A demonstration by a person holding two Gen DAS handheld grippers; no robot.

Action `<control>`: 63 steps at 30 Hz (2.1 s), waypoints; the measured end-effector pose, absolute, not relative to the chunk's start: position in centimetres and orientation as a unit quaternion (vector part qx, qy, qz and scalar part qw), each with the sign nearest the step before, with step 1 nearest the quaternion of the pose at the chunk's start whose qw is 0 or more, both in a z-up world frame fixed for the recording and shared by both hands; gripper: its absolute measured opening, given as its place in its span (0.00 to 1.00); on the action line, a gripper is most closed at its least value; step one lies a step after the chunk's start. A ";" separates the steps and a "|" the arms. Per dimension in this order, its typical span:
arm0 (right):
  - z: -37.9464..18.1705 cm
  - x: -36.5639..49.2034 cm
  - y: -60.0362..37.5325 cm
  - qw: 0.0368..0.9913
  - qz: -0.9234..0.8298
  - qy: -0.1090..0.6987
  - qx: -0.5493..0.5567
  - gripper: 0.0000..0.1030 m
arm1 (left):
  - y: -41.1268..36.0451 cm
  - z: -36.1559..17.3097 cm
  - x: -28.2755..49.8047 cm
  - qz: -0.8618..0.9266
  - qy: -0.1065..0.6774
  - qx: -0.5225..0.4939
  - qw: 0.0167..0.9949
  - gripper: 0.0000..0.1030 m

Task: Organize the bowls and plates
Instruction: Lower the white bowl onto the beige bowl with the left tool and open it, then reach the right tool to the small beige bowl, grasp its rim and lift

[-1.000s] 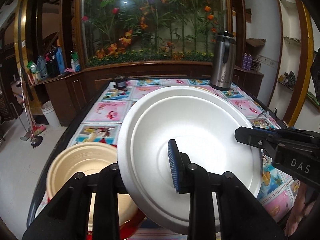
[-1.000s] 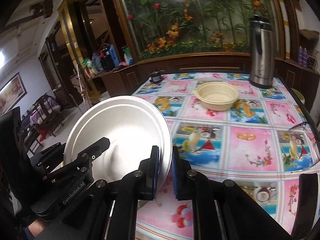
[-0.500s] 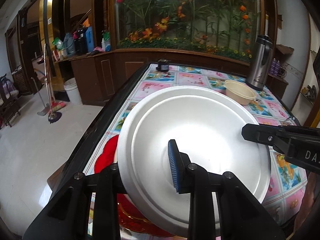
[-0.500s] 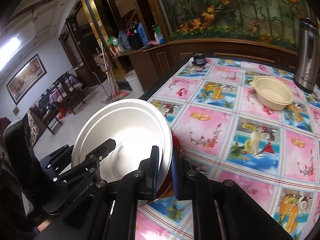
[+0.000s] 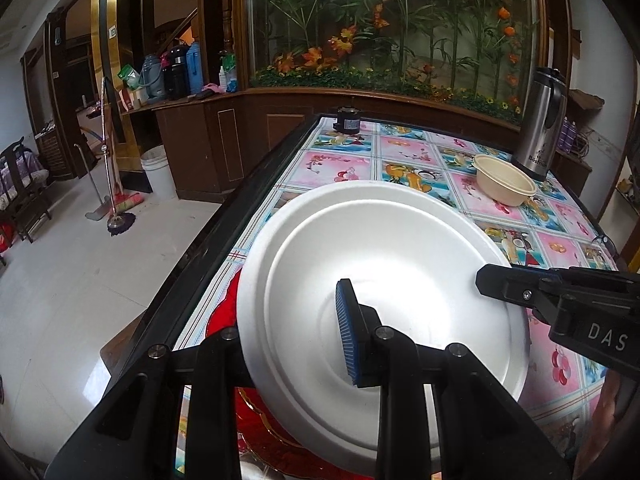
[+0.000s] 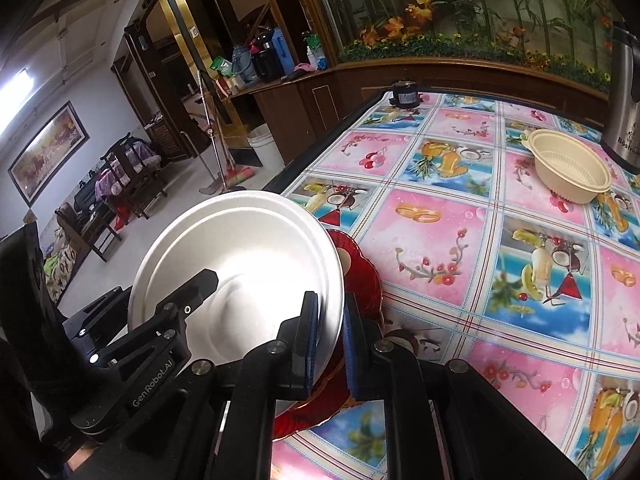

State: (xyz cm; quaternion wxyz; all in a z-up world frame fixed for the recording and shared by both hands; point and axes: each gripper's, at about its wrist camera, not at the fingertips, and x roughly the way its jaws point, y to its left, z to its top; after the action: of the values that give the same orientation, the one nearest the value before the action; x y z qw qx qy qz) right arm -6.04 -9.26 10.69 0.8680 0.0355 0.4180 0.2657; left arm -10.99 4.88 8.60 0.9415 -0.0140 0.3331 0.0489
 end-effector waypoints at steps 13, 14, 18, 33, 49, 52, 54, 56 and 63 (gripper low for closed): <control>11.0 -6.0 -10.5 0.869 0.273 0.408 0.063 0.21 | 5.6 9.6 -11.4 0.042 0.330 -0.039 0.942 0.45; 11.2 -6.1 -10.8 0.869 0.275 0.405 0.066 0.21 | 5.7 9.8 -11.6 0.046 0.325 -0.040 0.944 0.51; 11.8 -6.5 -12.1 0.872 0.273 0.397 0.081 0.21 | 5.9 10.7 -12.2 0.064 0.304 -0.033 0.950 0.65; 10.6 -5.5 -24.7 0.888 0.170 0.383 0.187 0.26 | -3.7 11.8 -13.4 -0.032 0.291 0.031 0.956 0.67; 10.0 1.9 -37.3 0.885 0.047 0.400 0.231 0.31 | -16.5 4.5 0.9 -0.108 0.407 0.051 0.906 0.67; 9.9 5.6 -37.9 0.883 0.045 0.408 0.228 0.32 | -16.2 3.4 1.5 -0.097 0.407 0.081 0.905 0.67; 9.6 8.1 -37.8 0.882 0.046 0.413 0.223 0.32 | -15.6 3.9 1.5 -0.072 0.381 0.093 0.917 0.67; 9.2 10.7 -37.3 0.887 0.037 0.414 0.202 0.32 | -14.9 4.2 1.5 -0.067 0.376 0.087 0.920 0.67; 6.5 17.2 -36.2 0.875 0.034 0.441 0.198 0.32 | -14.5 4.2 1.8 -0.067 0.379 0.077 0.920 0.67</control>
State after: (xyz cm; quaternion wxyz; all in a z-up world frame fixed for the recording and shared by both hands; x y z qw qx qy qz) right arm 17.15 -36.17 6.51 0.8747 0.1984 0.4408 0.0339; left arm 1.76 -14.47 4.18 0.9199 0.0769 0.3787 -0.0667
